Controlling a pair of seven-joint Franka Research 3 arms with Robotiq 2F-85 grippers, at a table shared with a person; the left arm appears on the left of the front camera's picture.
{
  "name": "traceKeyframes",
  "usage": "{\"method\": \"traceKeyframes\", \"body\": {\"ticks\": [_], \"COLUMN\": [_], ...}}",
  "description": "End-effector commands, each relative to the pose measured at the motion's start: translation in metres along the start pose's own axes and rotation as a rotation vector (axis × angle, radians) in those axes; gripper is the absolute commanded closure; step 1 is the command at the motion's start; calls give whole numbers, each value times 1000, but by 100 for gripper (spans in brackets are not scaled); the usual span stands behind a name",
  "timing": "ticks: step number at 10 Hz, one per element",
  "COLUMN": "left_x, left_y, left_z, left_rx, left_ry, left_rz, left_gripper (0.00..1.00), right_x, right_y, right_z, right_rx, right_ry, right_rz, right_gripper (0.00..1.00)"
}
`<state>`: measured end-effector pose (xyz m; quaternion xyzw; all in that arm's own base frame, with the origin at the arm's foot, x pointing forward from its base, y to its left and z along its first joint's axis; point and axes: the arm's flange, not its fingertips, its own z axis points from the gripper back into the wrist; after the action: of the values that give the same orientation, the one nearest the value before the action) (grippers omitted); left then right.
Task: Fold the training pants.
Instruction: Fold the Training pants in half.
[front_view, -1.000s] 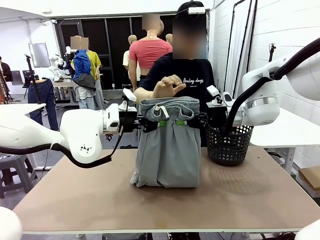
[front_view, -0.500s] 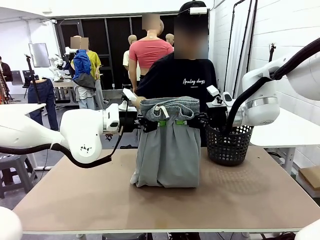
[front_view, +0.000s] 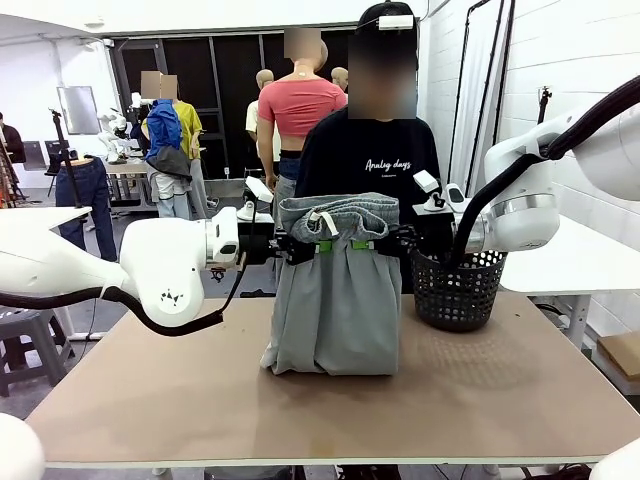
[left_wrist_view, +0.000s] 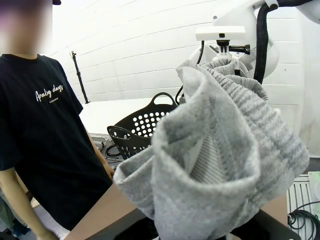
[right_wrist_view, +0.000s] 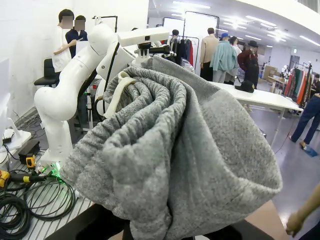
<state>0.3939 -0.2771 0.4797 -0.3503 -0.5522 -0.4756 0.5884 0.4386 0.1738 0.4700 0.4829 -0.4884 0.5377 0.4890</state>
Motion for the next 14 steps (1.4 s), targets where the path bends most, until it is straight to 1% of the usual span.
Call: {"method": "traceKeyframes", "body": {"ticks": [1,14], "left_x": [4,4], "left_y": [-1,-1], "left_z": [0,0], "left_rx": [16,16], "left_ry": [-7,-7], "left_rz": [-3,-3], "left_gripper": [100,100], "right_x": [1,1], "right_y": [3,3], "right_z": [-1,-1], "right_rx": [1,1], "right_ry": [-16,-16], "right_rz": [-1,-1], "right_gripper": [100,100]}}
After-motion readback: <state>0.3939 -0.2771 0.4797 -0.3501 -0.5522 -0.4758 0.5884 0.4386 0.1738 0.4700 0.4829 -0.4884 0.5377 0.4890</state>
